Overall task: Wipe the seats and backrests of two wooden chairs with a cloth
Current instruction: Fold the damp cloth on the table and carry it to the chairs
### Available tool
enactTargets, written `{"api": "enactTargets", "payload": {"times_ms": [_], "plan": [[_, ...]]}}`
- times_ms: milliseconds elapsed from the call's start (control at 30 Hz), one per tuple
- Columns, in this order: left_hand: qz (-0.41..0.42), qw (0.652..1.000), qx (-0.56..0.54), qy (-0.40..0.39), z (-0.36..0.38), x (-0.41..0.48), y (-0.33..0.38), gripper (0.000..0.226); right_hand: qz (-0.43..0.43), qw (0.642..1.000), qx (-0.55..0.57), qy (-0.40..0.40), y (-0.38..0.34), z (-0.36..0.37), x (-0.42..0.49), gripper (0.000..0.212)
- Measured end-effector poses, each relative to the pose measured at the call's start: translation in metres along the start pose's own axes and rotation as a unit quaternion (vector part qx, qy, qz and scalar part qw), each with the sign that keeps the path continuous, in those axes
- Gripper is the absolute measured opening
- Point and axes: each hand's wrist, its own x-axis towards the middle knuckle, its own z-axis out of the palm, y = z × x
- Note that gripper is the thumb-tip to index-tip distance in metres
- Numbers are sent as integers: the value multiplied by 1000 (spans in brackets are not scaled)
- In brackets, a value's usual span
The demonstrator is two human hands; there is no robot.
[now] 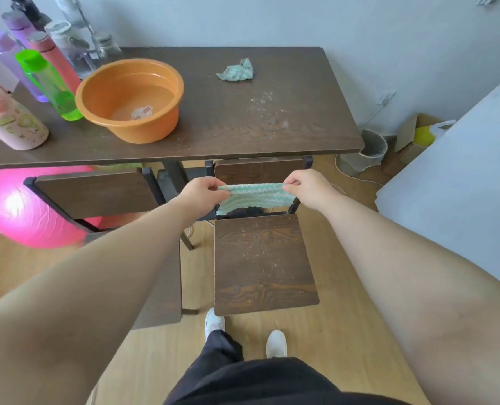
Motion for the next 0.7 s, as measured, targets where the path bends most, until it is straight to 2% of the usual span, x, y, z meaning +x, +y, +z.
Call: {"api": "enactTargets", "payload": {"times_ms": [267,367,700], "plan": [[-73,996,-45,22,88,-46,-54,5,-1,996,5,-84,78,52,-37,17],[-106,993,-56,8,120,-54,-74,6,17,994,10,-104,104,75,-47,16],[-163,985,19,-59,193,-45,-138,9,81,986,34,-140,174,154,-66,12]]}}
